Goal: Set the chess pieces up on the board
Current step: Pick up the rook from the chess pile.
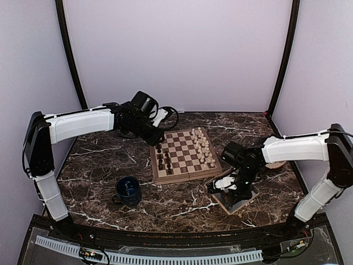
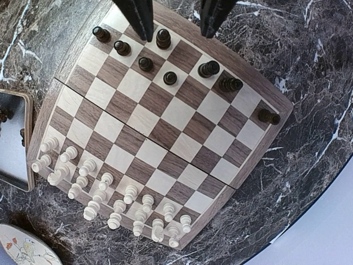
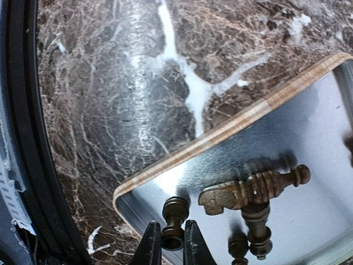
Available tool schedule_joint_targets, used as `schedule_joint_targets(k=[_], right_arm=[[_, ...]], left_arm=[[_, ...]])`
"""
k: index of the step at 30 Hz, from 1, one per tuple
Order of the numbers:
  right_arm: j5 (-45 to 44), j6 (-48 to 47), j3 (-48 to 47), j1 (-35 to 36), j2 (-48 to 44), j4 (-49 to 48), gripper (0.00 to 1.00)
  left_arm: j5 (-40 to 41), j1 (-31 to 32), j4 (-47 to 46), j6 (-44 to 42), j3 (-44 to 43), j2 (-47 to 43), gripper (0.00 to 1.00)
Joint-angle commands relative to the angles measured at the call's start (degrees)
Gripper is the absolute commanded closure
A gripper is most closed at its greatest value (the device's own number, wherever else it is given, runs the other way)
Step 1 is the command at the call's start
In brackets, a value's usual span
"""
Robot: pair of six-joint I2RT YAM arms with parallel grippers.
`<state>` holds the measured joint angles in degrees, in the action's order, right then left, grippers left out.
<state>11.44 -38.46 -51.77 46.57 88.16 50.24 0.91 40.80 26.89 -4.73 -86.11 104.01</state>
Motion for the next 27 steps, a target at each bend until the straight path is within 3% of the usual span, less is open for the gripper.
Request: schedule_joint_targets(k=[1, 9, 17, 21, 27], right_arm=[[8.6, -1.88, -2.44, -2.11, 2.22, 6.83, 0.95], [12.57, -3.14, -7.18, -5.63, 2.02, 11.85, 0.95], [9.21, -0.45, -11.57, -6.59, 1.94, 10.19, 0.94], [5.35, 2.5, -18.9, -5.68, 2.8, 7.8, 0.94], [-0.33, 4.68, -34.55, -1.39, 10.35, 6.93, 0.94]], left_arm=[[0.36, 0.47, 1.56, -0.67, -1.25, -0.03, 0.69], [0.9, 0.61, 1.76, -0.6, -1.44, -0.19, 0.68], [2.99, 0.65, 1.76, 0.39, -1.52, -1.09, 0.69], [6.09, -0.11, 1.1, 1.66, -1.1, -2.91, 0.68], [-1.19, -5.93, -0.88, 7.26, -0.9, -5.98, 0.68]])
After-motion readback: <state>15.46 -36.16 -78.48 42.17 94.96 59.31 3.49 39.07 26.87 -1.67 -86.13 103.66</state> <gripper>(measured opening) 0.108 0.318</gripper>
